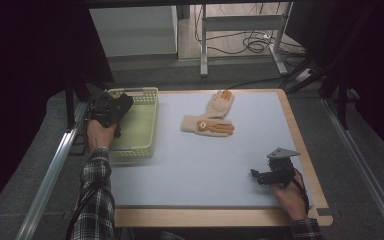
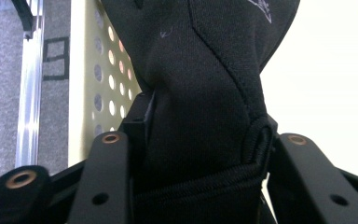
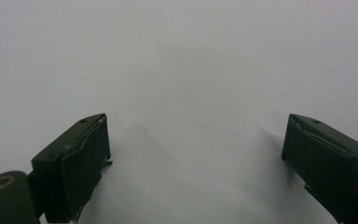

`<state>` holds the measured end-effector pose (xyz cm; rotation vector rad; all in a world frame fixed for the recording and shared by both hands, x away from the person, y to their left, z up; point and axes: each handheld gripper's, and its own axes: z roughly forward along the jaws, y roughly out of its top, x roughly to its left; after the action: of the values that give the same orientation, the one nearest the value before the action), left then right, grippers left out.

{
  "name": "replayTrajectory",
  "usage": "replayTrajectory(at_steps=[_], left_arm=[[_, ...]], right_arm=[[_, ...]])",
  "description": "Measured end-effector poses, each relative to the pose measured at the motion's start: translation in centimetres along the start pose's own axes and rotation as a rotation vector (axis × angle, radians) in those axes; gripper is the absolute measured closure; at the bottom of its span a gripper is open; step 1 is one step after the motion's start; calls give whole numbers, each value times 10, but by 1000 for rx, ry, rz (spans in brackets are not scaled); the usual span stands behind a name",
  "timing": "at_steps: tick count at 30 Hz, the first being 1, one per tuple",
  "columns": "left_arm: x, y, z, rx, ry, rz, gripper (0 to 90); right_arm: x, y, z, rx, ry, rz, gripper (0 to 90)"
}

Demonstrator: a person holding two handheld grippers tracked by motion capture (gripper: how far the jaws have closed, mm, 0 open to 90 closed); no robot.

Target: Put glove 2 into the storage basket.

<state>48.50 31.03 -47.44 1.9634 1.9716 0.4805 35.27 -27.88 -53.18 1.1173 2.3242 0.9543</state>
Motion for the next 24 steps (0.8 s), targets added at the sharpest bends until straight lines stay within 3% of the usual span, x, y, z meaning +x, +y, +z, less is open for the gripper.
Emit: replayTrajectory(at_steps=[2, 6, 7, 9, 14, 15, 16, 20, 24], left_arm=[[-1, 2, 5, 34, 10, 8, 495], [-1, 3, 10, 58, 11, 10, 387], [0, 2, 13, 64, 4, 8, 387], [1, 1, 16, 74, -11, 6, 289], [-3, 1, 18, 81, -44, 10, 156], [-4, 1, 17, 78, -40, 15, 156], [-5, 2, 14, 75, -48, 17, 97], [-4, 1, 6, 39, -60, 25, 68], [4, -4, -12, -14, -113, 34, 53]], right_arm=[[0, 0, 0, 0, 0, 0, 73], [0, 0, 0, 0, 0, 0, 73], [0, 0, 0, 0, 0, 0, 74], [0, 0, 0, 0, 0, 0, 74], [0, 0, 0, 0, 0, 0, 73], [0, 0, 0, 0, 0, 0, 74], [0, 0, 0, 0, 0, 0, 74], [0, 0, 0, 0, 0, 0, 74], [0, 0, 0, 0, 0, 0, 73]])
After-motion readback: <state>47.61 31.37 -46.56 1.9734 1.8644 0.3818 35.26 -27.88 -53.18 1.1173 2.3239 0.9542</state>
